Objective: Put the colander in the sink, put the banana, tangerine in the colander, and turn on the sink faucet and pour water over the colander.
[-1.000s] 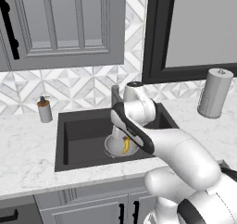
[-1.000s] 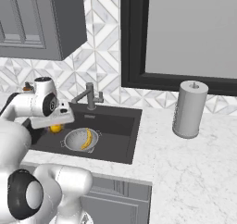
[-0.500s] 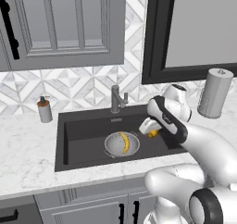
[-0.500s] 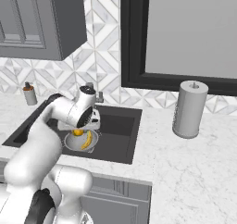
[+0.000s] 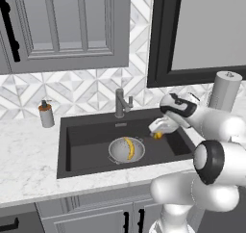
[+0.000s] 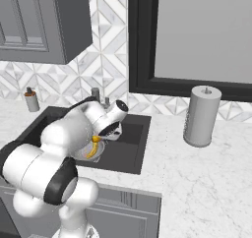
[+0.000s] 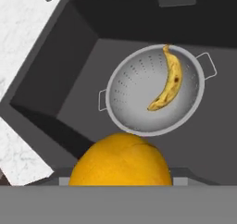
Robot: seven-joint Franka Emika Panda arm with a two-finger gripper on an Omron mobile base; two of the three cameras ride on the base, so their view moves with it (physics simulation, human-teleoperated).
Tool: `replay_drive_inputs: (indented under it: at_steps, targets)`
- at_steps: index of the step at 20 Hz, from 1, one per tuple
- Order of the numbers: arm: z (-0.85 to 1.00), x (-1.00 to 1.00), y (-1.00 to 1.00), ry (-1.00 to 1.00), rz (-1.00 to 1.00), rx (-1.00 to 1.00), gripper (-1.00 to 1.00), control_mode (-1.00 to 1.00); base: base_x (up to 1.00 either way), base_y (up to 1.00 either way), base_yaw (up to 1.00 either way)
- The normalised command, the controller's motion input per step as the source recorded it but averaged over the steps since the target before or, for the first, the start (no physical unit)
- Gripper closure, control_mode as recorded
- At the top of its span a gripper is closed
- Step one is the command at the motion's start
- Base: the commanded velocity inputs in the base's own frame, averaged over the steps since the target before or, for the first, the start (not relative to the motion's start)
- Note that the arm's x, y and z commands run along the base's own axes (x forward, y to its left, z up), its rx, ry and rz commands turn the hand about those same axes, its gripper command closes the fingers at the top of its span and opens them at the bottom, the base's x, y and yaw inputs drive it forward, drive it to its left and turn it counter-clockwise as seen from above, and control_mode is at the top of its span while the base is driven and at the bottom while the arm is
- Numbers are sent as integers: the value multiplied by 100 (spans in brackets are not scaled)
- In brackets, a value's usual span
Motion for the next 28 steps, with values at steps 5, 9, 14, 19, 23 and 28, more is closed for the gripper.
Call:
replay_drive_inputs:
  at_steps: [5,9,14,19,23,28]
  targets:
    - [-32,71,37,10,0,2,100,-100,0,0,0]
    - [-56,39,41,6,0,0,100,-100,0,0,0]
    - [-57,22,25,3,0,0,100,-100,0,0,0]
    - [-56,9,5,3,0,0,100,-100,0,0,0]
    - [-32,3,12,0,0,0,100,-100,0,0,0]
    - [-25,9,23,5,0,0,100,-100,0,0,0]
